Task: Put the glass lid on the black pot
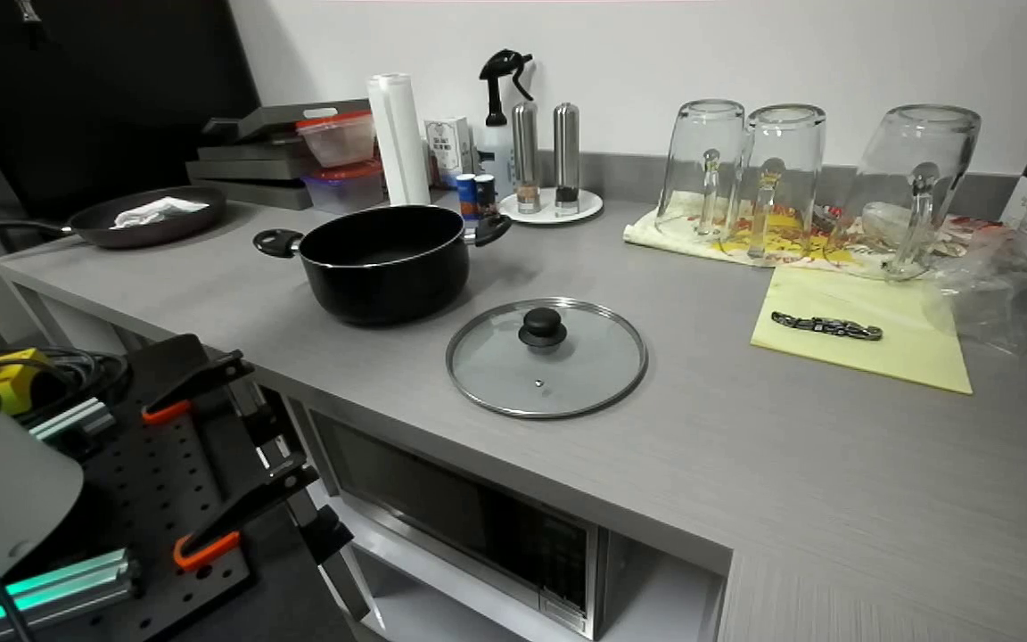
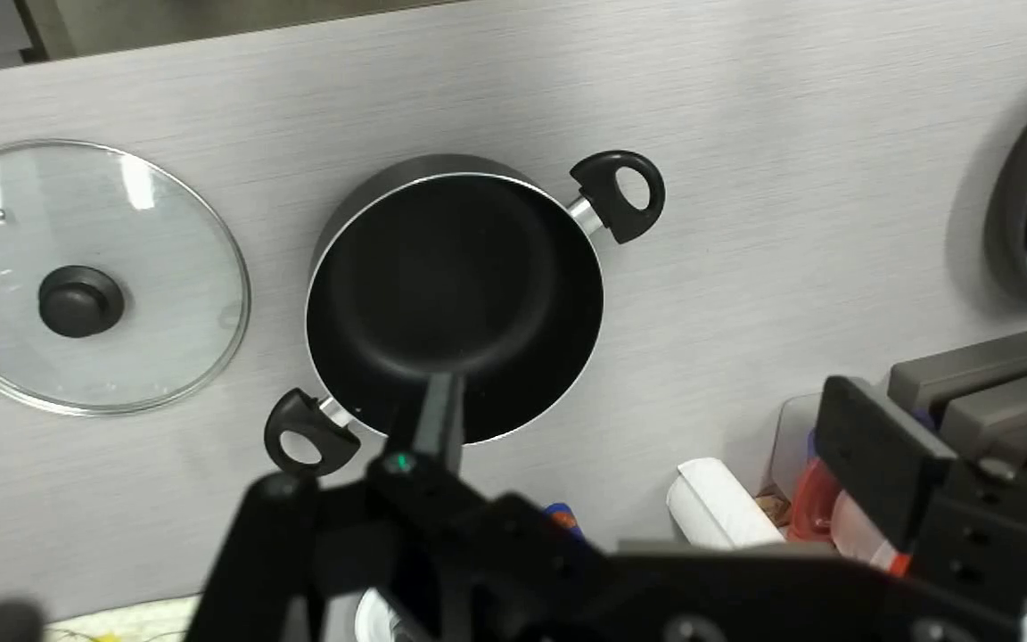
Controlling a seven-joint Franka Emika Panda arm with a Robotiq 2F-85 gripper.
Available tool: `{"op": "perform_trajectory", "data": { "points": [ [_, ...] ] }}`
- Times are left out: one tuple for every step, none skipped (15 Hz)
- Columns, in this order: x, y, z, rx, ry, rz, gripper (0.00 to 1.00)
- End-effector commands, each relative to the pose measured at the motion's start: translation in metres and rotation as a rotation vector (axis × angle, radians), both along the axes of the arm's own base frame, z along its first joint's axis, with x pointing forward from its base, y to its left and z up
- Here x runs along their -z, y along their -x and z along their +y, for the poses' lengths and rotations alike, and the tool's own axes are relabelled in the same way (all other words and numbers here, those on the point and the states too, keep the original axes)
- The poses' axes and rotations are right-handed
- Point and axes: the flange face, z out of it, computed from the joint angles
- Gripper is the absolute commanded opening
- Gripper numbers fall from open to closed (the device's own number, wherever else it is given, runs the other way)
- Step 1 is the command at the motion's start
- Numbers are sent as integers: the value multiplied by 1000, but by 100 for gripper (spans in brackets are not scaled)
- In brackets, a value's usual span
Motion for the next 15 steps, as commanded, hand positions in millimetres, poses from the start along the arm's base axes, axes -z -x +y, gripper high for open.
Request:
{"op": "perform_trajectory", "data": {
  "points": [
    [-1,0,0,0,0,1,100],
    [1,-2,-1,0,1,7,100],
    [2,-4,-2,6,5,7,100],
    [6,-7,-3,11,11,14,100],
    [9,-10,-4,18,12,20,100],
    [14,-15,-7,32,19,28,100],
    [17,-19,-8,42,28,29,100],
    [24,-26,-11,60,40,36,100],
    [29,-31,-14,73,48,39,100],
    [38,-40,-18,98,62,44,100],
    [44,-46,-21,115,73,47,100],
    [53,-56,-27,141,86,53,100],
    [62,-64,-32,165,97,54,100],
    [72,-73,-38,193,109,62,100],
    [81,-81,-45,222,121,70,100]
  ]
}}
